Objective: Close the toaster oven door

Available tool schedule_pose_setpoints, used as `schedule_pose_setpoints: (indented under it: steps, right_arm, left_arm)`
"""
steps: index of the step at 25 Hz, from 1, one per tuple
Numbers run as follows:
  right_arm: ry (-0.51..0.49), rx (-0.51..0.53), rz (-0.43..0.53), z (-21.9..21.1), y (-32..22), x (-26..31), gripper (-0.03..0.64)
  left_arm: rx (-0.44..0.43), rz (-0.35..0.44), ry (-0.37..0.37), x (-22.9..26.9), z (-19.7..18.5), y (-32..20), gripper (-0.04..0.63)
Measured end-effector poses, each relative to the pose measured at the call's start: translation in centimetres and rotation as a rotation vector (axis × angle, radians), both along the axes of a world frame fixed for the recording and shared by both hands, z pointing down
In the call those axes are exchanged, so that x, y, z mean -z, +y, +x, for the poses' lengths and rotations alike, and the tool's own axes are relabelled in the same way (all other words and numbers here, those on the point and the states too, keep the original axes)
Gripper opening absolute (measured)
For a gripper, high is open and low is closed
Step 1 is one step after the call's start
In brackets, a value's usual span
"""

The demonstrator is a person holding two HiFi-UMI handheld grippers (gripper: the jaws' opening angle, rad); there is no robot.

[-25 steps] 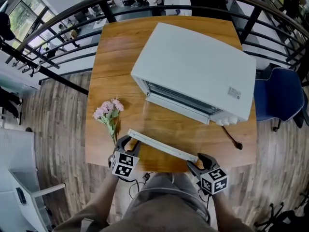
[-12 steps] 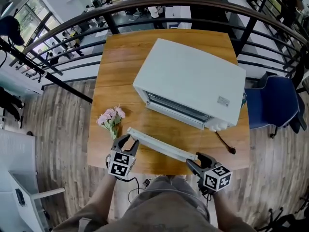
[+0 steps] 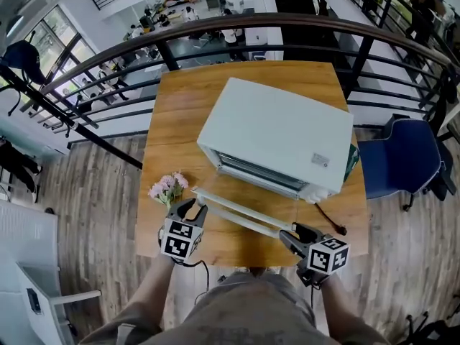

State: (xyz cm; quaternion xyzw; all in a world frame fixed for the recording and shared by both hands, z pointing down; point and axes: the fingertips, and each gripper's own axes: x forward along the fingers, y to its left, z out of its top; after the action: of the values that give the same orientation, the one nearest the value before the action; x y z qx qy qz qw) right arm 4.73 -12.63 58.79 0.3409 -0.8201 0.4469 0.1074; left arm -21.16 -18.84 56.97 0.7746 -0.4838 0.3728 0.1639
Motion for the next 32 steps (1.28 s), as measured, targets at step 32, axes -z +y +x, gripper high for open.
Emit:
schedule_pose_setpoints:
  steps: [32]
  right_arm:
    - [-0.060,-0.228,0.271,4.4,-8.3,13.2,0.093]
  left_arm:
    - [-0.020,0.274,0.039,10.6,6.3,-9.4,0.072]
